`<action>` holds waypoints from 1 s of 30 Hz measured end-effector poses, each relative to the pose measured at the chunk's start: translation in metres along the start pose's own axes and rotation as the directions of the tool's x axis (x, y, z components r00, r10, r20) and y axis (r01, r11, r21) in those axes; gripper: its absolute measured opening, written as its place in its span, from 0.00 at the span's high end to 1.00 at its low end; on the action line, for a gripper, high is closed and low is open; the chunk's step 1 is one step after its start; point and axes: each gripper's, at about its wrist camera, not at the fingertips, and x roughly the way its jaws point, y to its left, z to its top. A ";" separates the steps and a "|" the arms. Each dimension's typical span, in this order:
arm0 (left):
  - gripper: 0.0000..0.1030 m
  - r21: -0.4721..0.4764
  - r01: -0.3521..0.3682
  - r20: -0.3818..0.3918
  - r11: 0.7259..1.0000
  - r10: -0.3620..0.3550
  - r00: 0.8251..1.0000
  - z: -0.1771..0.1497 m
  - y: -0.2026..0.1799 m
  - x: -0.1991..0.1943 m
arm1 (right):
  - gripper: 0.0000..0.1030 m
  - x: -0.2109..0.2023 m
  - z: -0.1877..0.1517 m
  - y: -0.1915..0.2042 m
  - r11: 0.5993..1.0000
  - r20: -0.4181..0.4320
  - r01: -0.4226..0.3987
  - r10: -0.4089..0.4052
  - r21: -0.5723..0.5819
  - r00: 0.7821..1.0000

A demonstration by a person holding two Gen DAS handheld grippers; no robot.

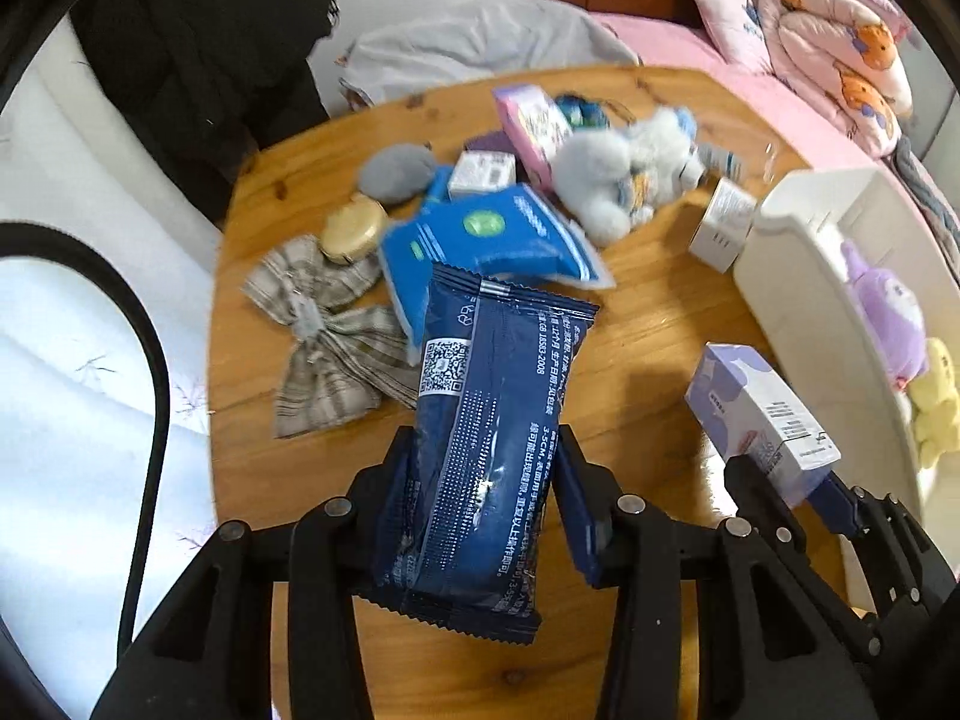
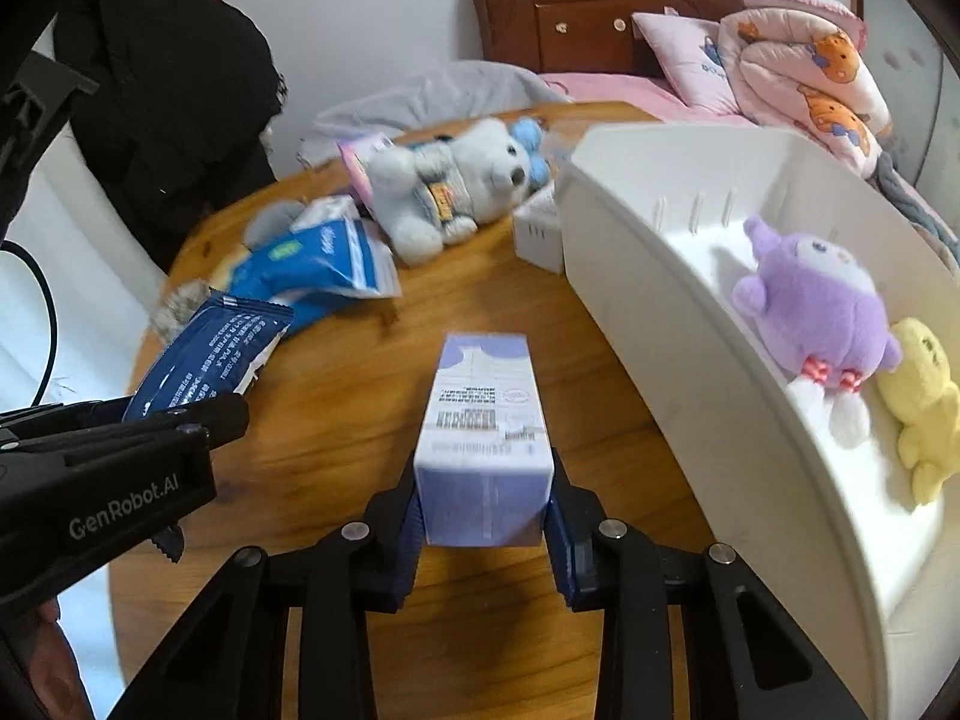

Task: Organize objects
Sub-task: 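Grasp the dark blue snack packet with the left tool while the right tool grasps the white box, then lift and carry the blue packet with the left tool while the right tool carries the box to the tray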

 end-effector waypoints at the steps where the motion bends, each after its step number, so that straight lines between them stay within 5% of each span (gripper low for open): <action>1: 0.54 -0.006 -0.001 0.012 1.000 0.001 1.000 0.000 0.001 -0.007 | 0.66 -0.004 0.002 -0.001 1.000 0.004 -0.010 0.010 0.000 1.000; 17: 0.54 -0.079 0.077 0.120 0.994 -0.067 0.990 -0.020 -0.001 -0.092 | 0.66 -0.092 0.012 0.009 0.988 0.150 -0.109 0.125 -0.106 0.981; 30: 0.54 0.009 0.182 0.267 0.983 -0.178 0.947 0.000 -0.038 -0.159 | 0.66 -0.178 0.033 -0.021 0.985 0.368 -0.124 0.159 -0.116 0.916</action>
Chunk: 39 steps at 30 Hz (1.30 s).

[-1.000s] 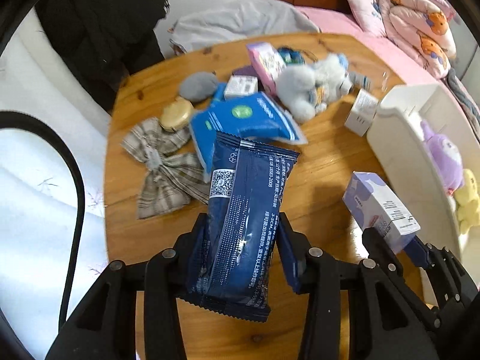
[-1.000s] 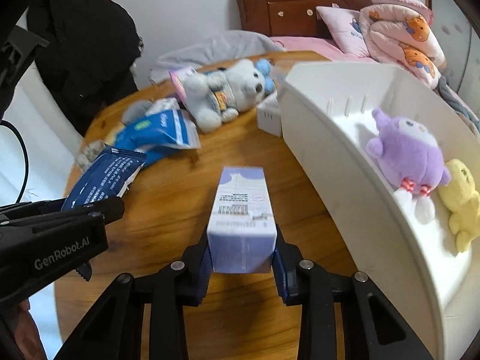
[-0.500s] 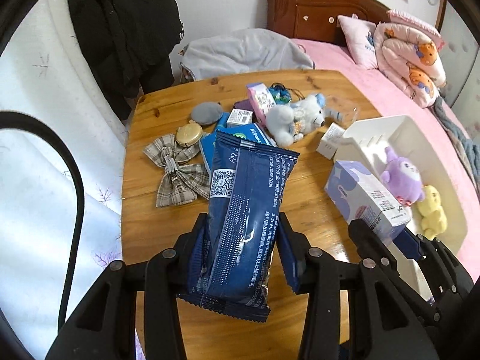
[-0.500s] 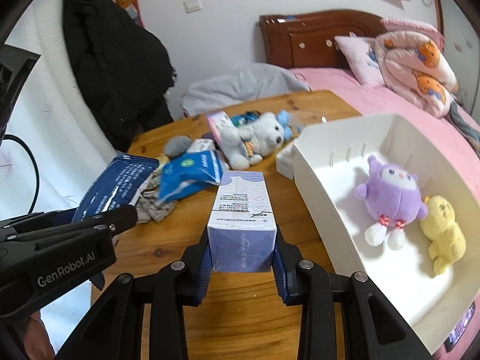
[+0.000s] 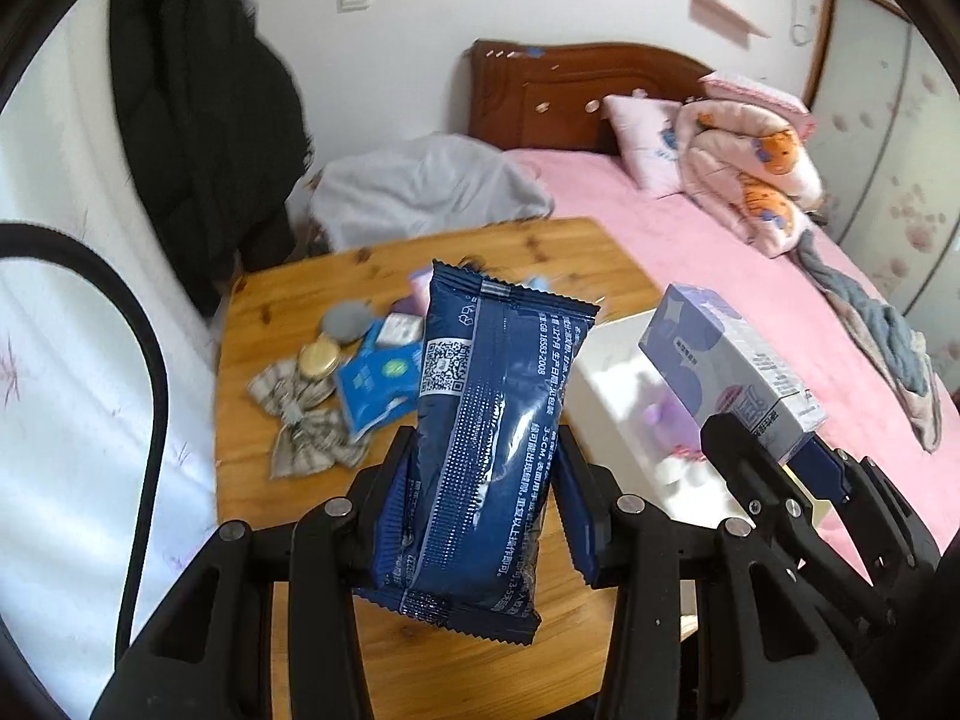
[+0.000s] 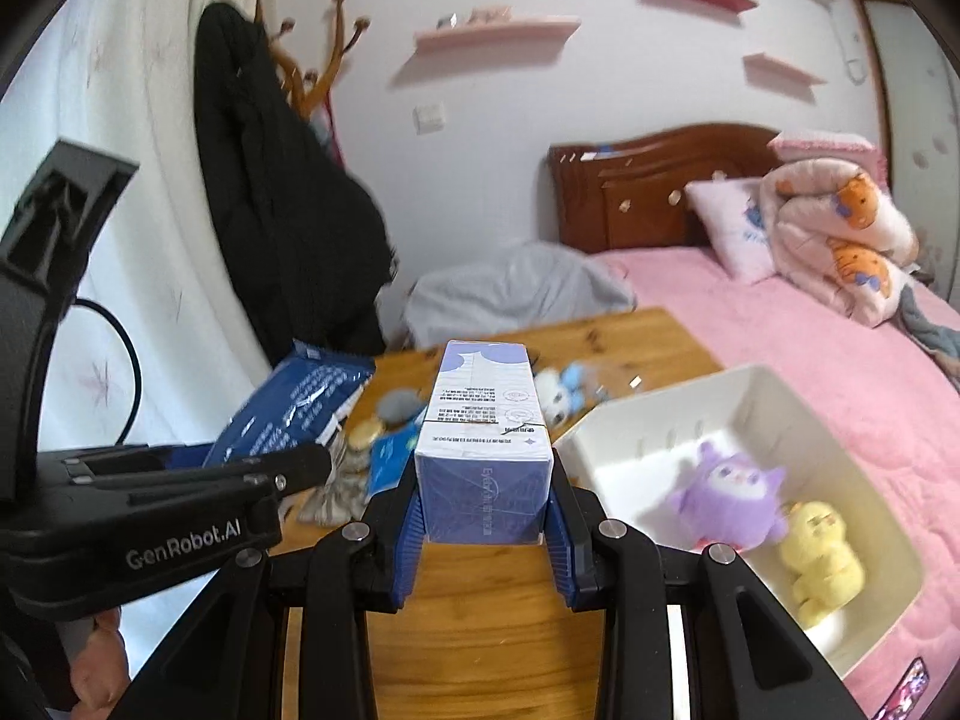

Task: Organize objects
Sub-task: 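Lift and carry the blue packet with the left tool while the right tool carries the box to the tray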

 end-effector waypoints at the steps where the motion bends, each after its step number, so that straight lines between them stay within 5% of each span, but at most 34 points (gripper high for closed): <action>1: 0.54 0.007 0.009 0.009 1.000 -0.009 1.000 0.003 -0.005 -0.002 | 0.66 -0.004 0.003 -0.005 1.000 0.012 0.009 -0.009 0.008 1.000; 8: 0.54 0.046 0.056 0.061 0.997 -0.059 0.996 0.028 -0.038 -0.011 | 0.66 -0.031 0.020 -0.046 0.995 0.086 0.086 -0.090 0.057 0.992; 25: 0.54 0.105 0.133 0.013 0.985 -0.135 0.991 0.074 -0.120 0.027 | 0.66 -0.061 0.028 -0.136 0.970 0.145 0.217 -0.232 0.113 0.962; 39: 0.54 0.133 0.068 -0.068 0.989 -0.060 0.996 0.082 -0.148 0.072 | 0.66 -0.038 0.016 -0.178 0.960 0.116 0.242 -0.259 0.142 0.959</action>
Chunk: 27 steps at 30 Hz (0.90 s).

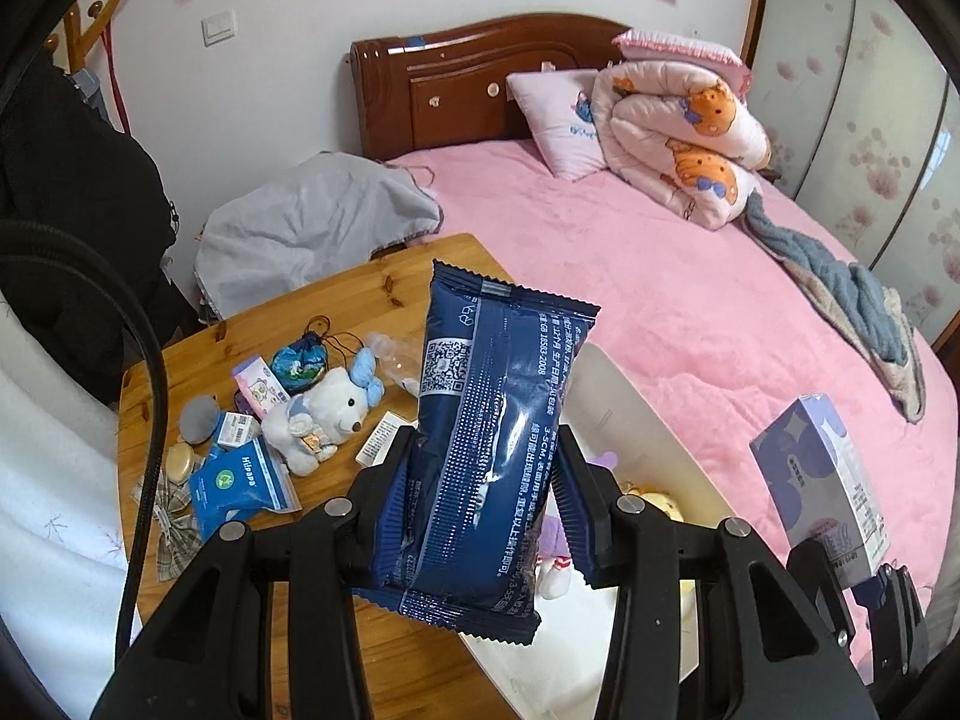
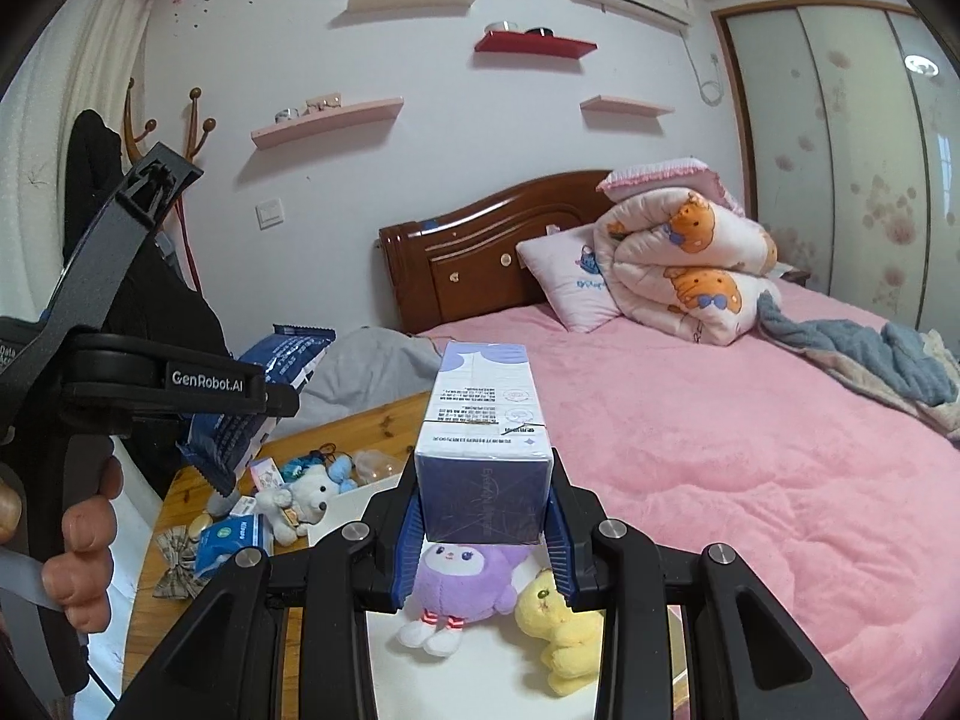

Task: Organize objects
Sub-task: 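Lift and carry the blue packet with the left tool while the right tool carries the box to the tray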

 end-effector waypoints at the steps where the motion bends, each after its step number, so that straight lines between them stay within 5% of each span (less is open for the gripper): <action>1: 0.54 0.003 -0.005 -0.009 1.000 0.005 1.000 0.000 -0.002 0.005 | 0.66 0.001 -0.002 0.000 1.000 -0.004 -0.001 0.001 0.000 1.000; 27: 0.54 0.006 -0.079 -0.226 0.997 0.078 0.971 -0.015 -0.012 0.098 | 0.65 0.054 -0.047 -0.004 0.998 -0.210 -0.036 0.025 -0.049 0.977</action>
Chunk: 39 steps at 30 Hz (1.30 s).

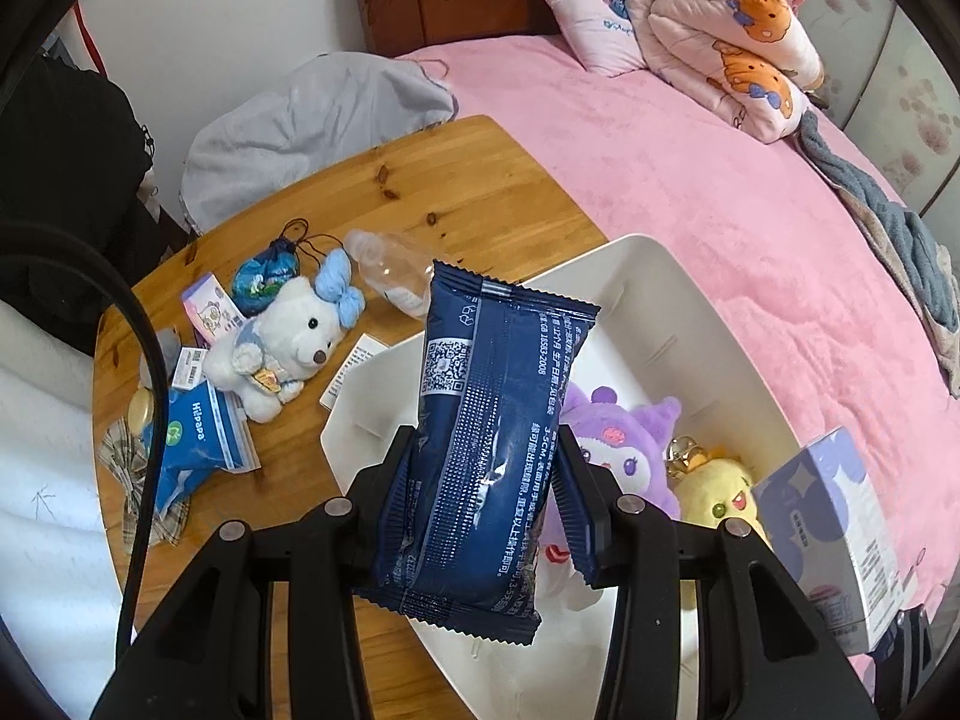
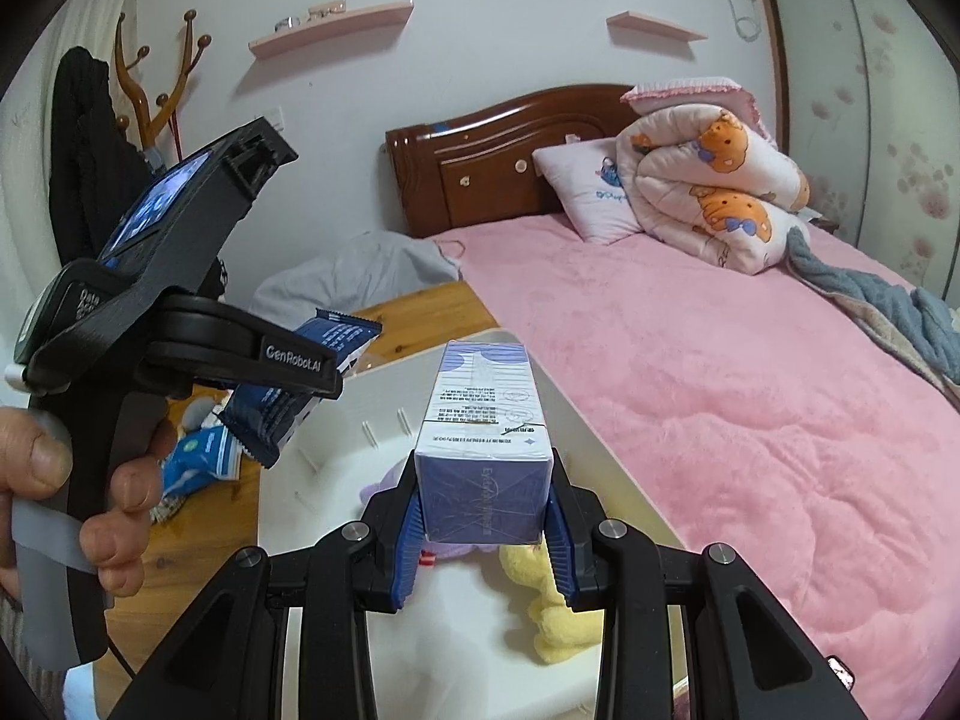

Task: Organize objects
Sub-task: 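Lift and carry the blue packet with the left tool while the right tool carries the box to the tray, then open both tools to drop the packet and box into the tray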

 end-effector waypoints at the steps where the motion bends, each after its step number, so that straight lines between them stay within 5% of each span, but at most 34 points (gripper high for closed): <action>1: 0.54 0.001 -0.002 -0.005 1.000 0.002 1.000 0.000 0.000 0.002 | 0.65 0.003 0.000 0.000 1.000 -0.008 0.000 0.000 -0.003 1.000; 17: 0.52 -0.011 -0.001 -0.022 1.000 0.001 1.000 -0.007 0.007 0.007 | 0.60 0.021 -0.015 0.018 0.998 -0.130 -0.038 0.032 -0.047 0.991; 21: 0.52 -0.027 0.011 -0.010 1.000 -0.011 1.000 -0.008 0.013 -0.001 | 0.42 0.013 -0.014 0.020 0.998 -0.113 -0.054 0.048 -0.044 0.992; 39: 0.52 -0.056 0.031 0.152 0.998 -0.022 0.988 -0.041 0.057 -0.076 | 0.36 -0.029 -0.007 0.069 0.989 -0.052 -0.058 0.051 -0.139 0.997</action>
